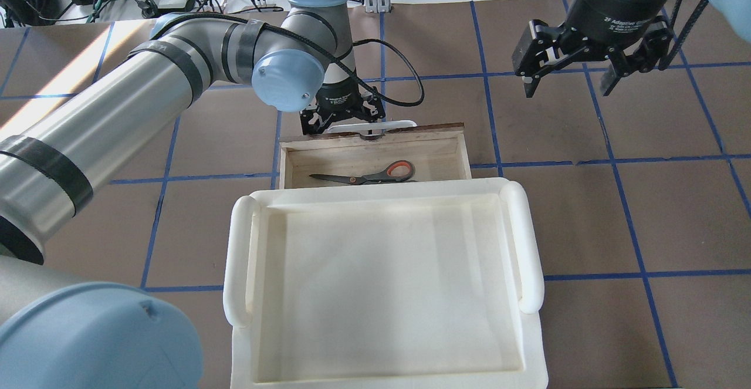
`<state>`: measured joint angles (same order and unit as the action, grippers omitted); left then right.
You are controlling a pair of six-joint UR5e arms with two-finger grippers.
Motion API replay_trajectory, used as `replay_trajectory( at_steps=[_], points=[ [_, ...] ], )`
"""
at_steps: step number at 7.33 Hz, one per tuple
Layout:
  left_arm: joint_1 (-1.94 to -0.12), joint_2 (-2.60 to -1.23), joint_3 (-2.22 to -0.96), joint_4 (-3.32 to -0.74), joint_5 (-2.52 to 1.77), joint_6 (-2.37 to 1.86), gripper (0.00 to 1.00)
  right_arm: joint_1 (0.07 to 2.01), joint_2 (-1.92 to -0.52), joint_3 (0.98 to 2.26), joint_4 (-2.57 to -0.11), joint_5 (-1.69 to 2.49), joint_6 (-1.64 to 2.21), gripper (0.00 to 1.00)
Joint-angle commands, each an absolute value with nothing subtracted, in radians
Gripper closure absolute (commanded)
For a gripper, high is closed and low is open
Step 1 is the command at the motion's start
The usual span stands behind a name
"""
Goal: Put scissors in drawer and close it
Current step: 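Move the left gripper over the drawer's white handle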
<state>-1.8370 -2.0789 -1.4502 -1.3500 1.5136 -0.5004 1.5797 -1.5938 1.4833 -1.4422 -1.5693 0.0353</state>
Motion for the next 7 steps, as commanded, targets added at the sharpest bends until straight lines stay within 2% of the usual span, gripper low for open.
replay_trajectory(
  at_steps=[1,7],
  points=[
    [-1.839,-2.062,-1.450,-1.405,1.511,-0.500,0.00,1.578,-1.594,1.485,-1.442,-1.569,0.035,0.01],
    [-1.839,-2.051,-1.450,-1.485,1.512,-0.502,0.00,1.583,-1.594,1.486,-1.440,-1.569,0.037,0.01]
  ],
)
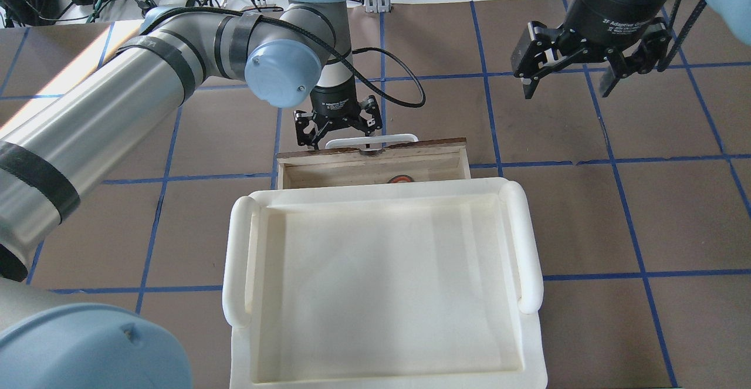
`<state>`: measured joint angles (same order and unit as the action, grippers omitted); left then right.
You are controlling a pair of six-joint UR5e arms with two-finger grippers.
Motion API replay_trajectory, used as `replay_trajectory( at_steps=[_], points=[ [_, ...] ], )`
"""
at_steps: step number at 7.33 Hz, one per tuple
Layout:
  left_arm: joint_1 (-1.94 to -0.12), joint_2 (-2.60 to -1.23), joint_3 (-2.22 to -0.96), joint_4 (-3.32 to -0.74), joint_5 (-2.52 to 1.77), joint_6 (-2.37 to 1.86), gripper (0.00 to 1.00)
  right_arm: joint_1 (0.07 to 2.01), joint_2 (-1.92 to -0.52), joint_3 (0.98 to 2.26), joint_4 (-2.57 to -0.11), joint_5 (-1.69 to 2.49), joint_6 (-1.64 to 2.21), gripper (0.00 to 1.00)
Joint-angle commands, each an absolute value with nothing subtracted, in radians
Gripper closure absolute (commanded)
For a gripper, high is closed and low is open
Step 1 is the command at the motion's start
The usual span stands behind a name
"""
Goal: Put scissors in drawer and close it
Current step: 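Push the drawer closed with the left gripper, away from the robot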
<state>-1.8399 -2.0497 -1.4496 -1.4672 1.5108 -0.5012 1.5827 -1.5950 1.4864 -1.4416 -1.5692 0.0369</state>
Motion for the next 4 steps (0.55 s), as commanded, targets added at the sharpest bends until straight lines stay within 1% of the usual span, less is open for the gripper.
replay_trajectory(
  at_steps=[1,4],
  points=[
    [-1.841,-2.043,-1.450,-1.517,1.514,-0.502,0.00,1.583,-1.594,1.486,-1.442,-1.569,0.035,0.01],
    [-1.853,-2.037,-1.451,-1.568,1.519,-0.502,0.00,1.583,-1.594,1.486,-1.440,-1.569,0.037,0.01]
  ],
)
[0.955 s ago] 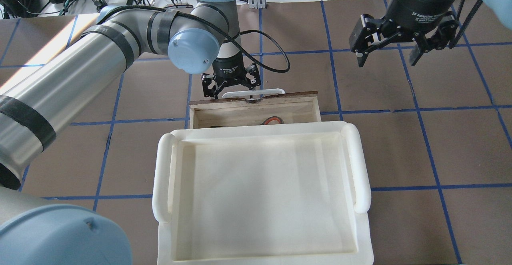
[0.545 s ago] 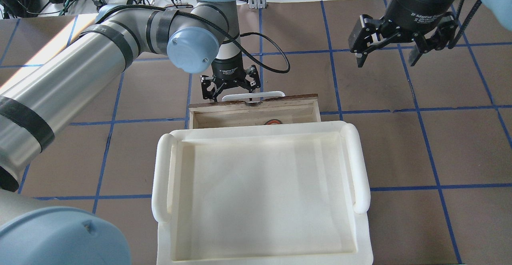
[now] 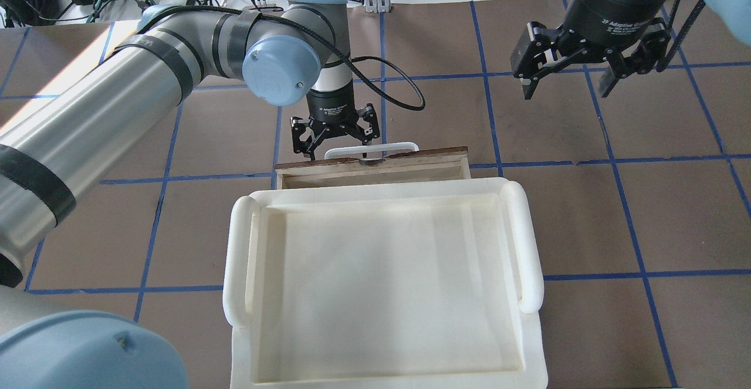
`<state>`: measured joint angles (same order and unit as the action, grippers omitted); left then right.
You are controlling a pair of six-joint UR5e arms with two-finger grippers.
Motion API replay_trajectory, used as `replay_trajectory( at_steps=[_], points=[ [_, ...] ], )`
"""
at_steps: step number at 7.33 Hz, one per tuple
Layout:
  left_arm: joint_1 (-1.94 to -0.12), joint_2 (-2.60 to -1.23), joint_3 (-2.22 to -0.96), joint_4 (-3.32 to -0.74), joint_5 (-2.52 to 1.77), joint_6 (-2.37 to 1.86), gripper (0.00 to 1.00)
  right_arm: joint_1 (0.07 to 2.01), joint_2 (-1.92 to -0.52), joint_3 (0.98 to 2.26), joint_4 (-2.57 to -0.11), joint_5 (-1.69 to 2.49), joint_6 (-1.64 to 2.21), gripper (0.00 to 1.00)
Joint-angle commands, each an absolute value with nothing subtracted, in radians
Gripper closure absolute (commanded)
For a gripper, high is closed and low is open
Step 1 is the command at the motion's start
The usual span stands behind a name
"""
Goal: Put scissors in drawer and close it
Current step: 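Push the drawer closed with the left gripper, away from the robot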
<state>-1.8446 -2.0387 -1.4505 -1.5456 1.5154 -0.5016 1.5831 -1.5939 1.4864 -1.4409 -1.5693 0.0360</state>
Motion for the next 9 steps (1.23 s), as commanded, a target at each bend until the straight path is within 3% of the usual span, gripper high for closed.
replay_trajectory(
  at_steps=[1,9],
  points=[
    [-1.856,-2.036,-1.451,-1.600,1.523,-0.502,0.00,1.583,-1.594,1.486,-1.442,-1.569,0.035,0.01],
    [-1.901,-2.042,-1.453,-1.707,1.528,-0.535,0.00,1.583,-1.595,1.502,-1.448,-1.569,0.037,0.01]
  ],
)
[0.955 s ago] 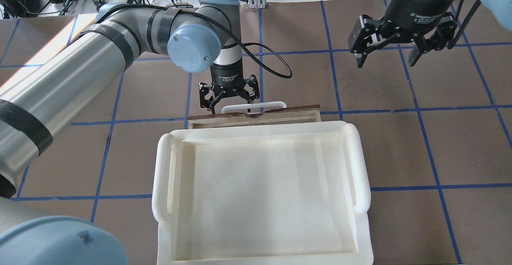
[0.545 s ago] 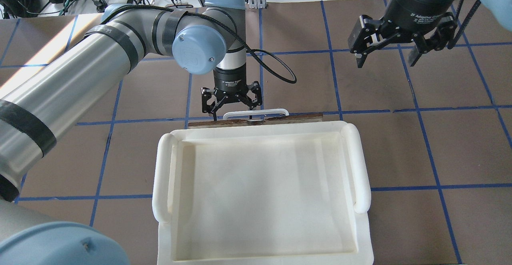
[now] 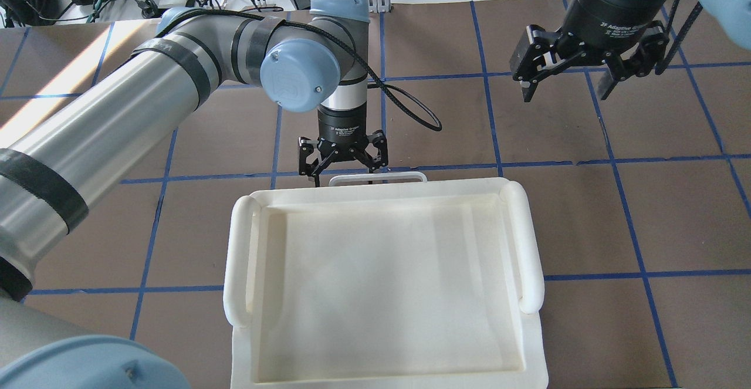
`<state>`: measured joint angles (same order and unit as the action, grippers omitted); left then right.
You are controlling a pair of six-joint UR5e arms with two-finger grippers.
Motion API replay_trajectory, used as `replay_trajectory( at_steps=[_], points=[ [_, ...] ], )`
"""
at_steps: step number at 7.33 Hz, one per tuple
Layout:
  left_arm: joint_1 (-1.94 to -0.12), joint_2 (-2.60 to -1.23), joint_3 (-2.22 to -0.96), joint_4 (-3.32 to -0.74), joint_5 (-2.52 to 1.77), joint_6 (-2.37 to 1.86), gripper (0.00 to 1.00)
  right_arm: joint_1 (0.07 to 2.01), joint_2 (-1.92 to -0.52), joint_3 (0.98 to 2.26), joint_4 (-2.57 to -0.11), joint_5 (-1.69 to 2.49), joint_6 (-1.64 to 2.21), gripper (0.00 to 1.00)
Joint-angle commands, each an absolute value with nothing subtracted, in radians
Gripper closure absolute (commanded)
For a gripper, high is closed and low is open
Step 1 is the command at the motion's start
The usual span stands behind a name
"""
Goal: Put scissors in drawer and close it
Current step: 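Push the drawer closed with the left gripper, away from the robot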
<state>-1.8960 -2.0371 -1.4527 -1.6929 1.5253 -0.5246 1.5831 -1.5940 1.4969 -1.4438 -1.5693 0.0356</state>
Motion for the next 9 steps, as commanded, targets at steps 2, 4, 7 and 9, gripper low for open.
replay_trajectory(
  at_steps=[2,4,7,9],
  points=[
    [-1.905,-2.036,-1.454,-1.741,1.528,-0.535,0.00,1.583,-1.595,1.502,-1.448,-1.569,0.037,0.01],
    [-1.920,-2.031,-1.456,-1.756,1.528,-0.537,0.00,1.583,-1.595,1.502,-1.448,-1.569,0.037,0.01],
    [-1.925,-2.031,-1.459,-1.766,1.528,-0.541,0.00,1.583,-1.597,1.502,-1.450,-1.569,0.035,0.01],
    [-1.925,-2.031,-1.457,-1.769,1.526,-0.546,0.00,1.583,-1.597,1.502,-1.451,-1.569,0.037,0.01]
  ],
)
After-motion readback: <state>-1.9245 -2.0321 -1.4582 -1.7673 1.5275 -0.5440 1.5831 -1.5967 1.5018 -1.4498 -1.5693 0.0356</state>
